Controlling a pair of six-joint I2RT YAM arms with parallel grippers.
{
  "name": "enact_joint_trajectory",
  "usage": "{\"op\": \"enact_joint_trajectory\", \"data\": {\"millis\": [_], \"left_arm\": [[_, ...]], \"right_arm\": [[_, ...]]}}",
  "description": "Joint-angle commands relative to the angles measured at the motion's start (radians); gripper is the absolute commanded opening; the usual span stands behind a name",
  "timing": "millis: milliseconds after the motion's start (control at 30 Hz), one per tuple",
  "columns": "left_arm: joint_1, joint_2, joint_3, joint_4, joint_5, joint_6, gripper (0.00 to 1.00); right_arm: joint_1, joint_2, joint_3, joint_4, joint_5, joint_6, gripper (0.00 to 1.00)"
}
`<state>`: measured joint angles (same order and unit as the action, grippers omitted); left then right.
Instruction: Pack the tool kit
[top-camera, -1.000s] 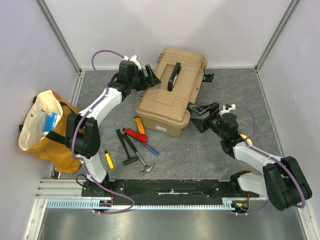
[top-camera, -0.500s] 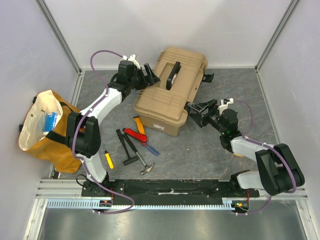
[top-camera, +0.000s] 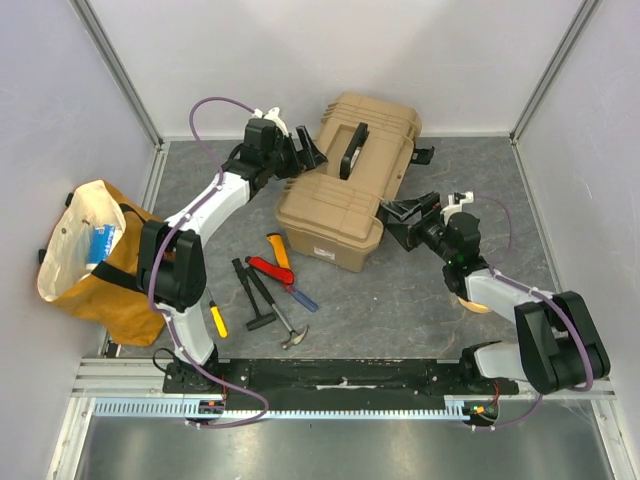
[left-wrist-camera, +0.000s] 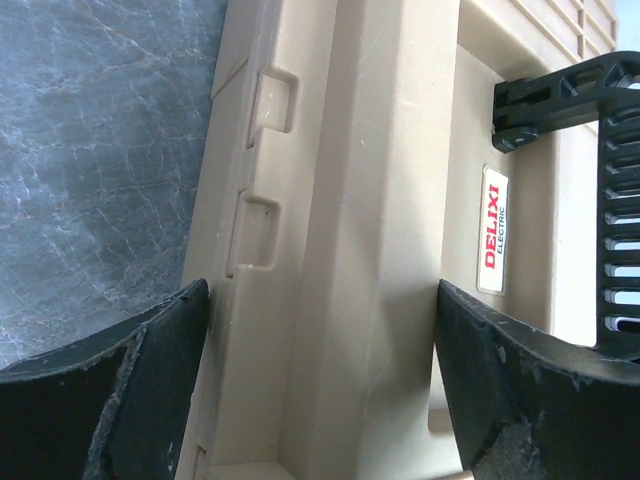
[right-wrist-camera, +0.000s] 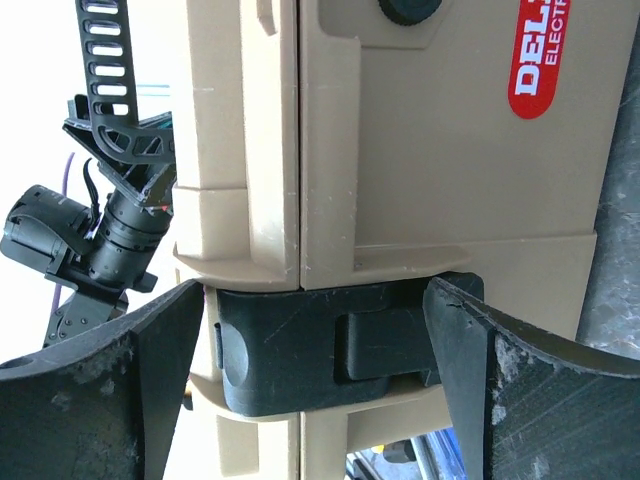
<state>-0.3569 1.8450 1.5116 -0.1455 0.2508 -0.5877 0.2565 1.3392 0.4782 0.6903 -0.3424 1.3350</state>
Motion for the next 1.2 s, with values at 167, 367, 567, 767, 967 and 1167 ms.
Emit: {"op": "enact_joint_trajectory", "data": {"millis": [167,367,567,767,967,1167], "left_arm": [[-0.105,-0.112,0.067,-0.114,0.016,0.149,0.99],[-0.103,-0.185,0.021,-0.134,-0.114,0.187,0.99],[-0.083,-0.286,-0.077,-0.111,-0.206,0.146,0.99],[-0.065,-0.354,-0.189,-0.108,-0.088,0.092,0.99],[-0.053,-0.362,-0.297,-0.072,0.071,0.006,0.93],[-0.053,-0.363,-0.396,0.021,0.227,-0.131,0.91]], "right_arm": [[-0.01,-0.129,-0.154,0.023,0.039,0.069,0.98],[-0.014,-0.193,-0.219,0.066,0.075,0.105,0.98],[-0.022,-0.311,-0.271,0.014,0.146,0.13,0.98],[-0.022,-0.307,-0.342,0.105,0.143,0.226,0.98],[-0.022,-0.227,-0.378,0.255,0.12,0.348,0.98],[-0.016,-0.125,-0.392,0.437,0.141,0.458,0.98]]}}
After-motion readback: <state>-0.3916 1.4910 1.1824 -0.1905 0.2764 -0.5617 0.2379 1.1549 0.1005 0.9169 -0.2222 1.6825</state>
